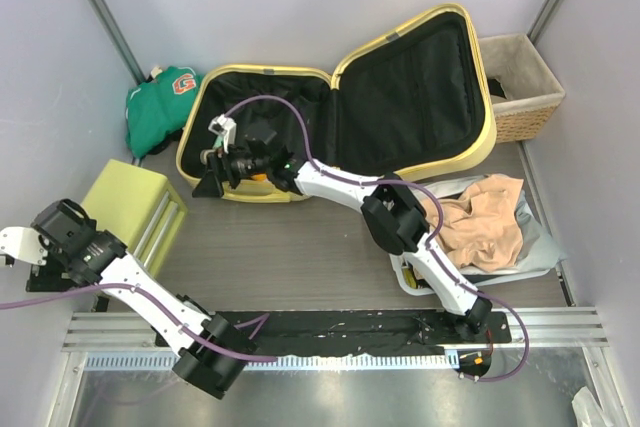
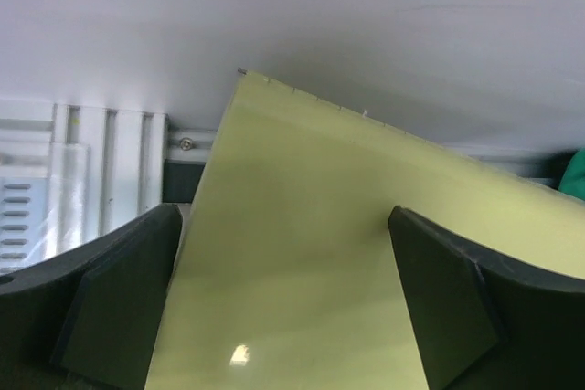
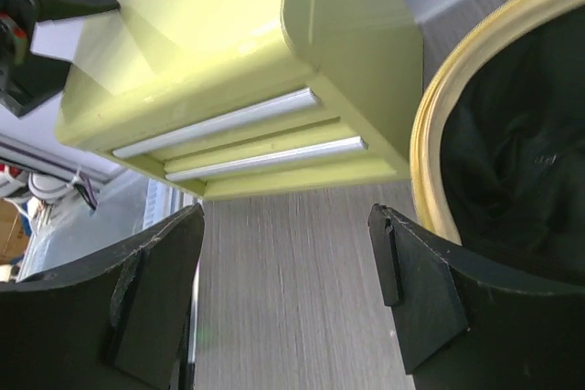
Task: Open, take out, and arrange the luggage
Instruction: Adjust the storage box at the center of the board.
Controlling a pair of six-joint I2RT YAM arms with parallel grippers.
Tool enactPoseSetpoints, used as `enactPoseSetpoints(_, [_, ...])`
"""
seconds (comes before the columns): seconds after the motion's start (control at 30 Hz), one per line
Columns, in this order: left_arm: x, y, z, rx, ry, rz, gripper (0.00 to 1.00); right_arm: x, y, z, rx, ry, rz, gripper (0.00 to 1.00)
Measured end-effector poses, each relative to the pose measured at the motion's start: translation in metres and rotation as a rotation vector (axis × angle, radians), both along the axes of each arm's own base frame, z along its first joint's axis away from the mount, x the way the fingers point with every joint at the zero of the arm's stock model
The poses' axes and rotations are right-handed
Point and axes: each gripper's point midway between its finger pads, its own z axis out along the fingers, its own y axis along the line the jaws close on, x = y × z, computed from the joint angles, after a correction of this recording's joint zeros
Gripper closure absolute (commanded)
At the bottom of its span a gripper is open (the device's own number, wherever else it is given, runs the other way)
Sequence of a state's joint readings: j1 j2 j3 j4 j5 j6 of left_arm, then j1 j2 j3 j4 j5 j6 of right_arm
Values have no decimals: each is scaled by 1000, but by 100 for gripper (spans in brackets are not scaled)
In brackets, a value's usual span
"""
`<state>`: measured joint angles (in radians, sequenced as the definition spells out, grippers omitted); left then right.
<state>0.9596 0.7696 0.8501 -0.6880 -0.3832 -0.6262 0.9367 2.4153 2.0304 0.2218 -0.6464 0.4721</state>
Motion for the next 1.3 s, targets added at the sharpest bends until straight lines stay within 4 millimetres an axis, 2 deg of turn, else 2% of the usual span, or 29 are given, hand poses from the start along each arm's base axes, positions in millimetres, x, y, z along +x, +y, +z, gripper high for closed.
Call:
enactPoseSetpoints(0.03, [3, 3, -4, 2, -5, -8, 0, 3, 0, 0, -4, 3, -5, 18])
enactPoseSetpoints(0.17, [12, 7, -9, 20, -23, -56, 2, 27, 9, 22, 65, -12, -33, 15])
enactPoseSetpoints(0.33, [31, 14, -11, 67, -67, -148, 12, 63, 21, 51, 204, -77, -86, 8])
enactPoseSetpoints(0.43, [46, 16, -12, 89, -101, -217, 17, 79, 24, 45, 244, -83, -119, 6])
enactPoseSetpoints(0.5, [59, 16, -13, 87, -120, -276, 18, 83, 26, 32, 248, -61, -128, 3])
enactPoseSetpoints(0.6, [78, 17, -14, 81, -138, -353, 20, 81, 32, 12, 236, -42, -135, 1])
enactPoseSetpoints(0.67, [82, 18, -14, 84, -132, -372, 20, 76, 38, 2, 227, -37, -135, 0])
enactPoseSetpoints(0.83, [93, 17, -14, 81, -93, -414, 21, 60, 52, -2, 243, -49, -121, 0])
enactPoseSetpoints(0.97, [104, 23, -13, 53, -69, -441, 22, 44, 57, -4, 259, -44, -96, 9])
enactPoseSetpoints(1.03, [108, 25, -13, 36, -47, -447, 22, 40, 51, -12, 263, -23, -112, 12])
enactPoseSetpoints(1.1, [113, 25, -12, 33, -28, -451, 22, 33, 41, -13, 258, 10, -129, 15])
enactPoseSetpoints(1.2, [128, 23, -12, 41, -16, -485, 22, 28, 28, -5, 241, 43, -164, 16])
enactPoseSetpoints(1.3, [138, 23, -12, 54, -13, -518, 22, 14, 16, 9, 241, 58, -185, 16])
